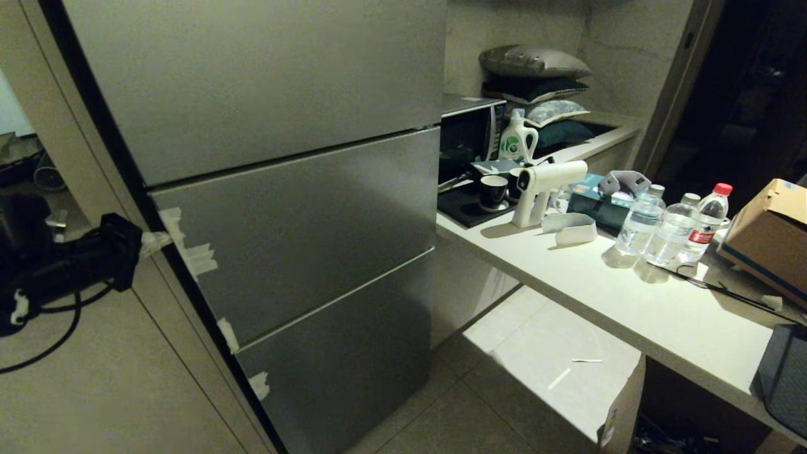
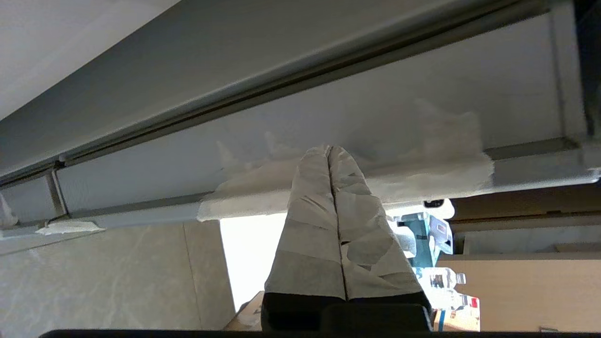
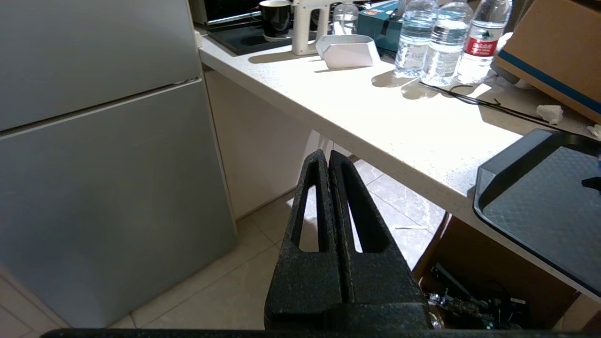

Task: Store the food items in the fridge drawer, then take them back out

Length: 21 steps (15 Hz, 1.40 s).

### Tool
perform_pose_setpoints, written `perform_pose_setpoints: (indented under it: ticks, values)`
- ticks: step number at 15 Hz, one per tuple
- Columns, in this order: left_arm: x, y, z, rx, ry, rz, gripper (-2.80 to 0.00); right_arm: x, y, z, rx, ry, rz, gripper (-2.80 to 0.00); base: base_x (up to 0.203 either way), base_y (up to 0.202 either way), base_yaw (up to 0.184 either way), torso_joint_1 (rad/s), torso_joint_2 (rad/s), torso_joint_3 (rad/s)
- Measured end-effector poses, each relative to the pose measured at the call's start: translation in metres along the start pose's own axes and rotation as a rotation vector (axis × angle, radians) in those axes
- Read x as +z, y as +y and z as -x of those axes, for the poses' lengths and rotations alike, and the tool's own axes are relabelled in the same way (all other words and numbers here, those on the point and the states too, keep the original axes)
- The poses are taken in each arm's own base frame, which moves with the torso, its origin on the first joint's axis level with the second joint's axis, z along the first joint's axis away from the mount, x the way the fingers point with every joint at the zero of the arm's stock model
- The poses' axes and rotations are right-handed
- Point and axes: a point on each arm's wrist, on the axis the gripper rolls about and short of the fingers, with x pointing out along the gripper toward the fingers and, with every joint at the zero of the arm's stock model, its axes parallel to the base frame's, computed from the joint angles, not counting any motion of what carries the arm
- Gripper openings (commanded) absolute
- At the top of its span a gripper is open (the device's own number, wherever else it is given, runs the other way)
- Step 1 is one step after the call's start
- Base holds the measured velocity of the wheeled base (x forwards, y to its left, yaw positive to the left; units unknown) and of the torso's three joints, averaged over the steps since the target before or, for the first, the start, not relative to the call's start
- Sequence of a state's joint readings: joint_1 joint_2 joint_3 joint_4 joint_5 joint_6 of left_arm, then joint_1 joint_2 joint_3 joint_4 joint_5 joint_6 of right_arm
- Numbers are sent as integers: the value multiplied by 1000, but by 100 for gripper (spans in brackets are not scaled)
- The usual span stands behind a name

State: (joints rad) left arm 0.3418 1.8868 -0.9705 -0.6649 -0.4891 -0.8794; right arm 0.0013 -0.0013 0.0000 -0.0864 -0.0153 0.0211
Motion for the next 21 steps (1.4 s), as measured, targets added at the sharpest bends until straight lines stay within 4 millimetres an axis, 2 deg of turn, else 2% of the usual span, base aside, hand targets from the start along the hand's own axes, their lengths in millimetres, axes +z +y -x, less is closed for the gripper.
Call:
perform_pose_setpoints:
  ticks: [9, 14, 21]
  values:
    - [-29, 4, -1, 54, 60, 14, -280, 0, 0, 0, -1, 0, 0, -280, 0, 0, 0, 0, 0, 0]
    - [-26, 8, 4, 110, -7, -21, -280, 0, 0, 0, 0, 0, 0, -280, 0, 0, 0, 0, 0, 0]
    - [-6, 0, 35, 103, -104, -33, -280, 0, 0, 0, 0, -1, 0, -280, 0, 0, 0, 0, 0, 0]
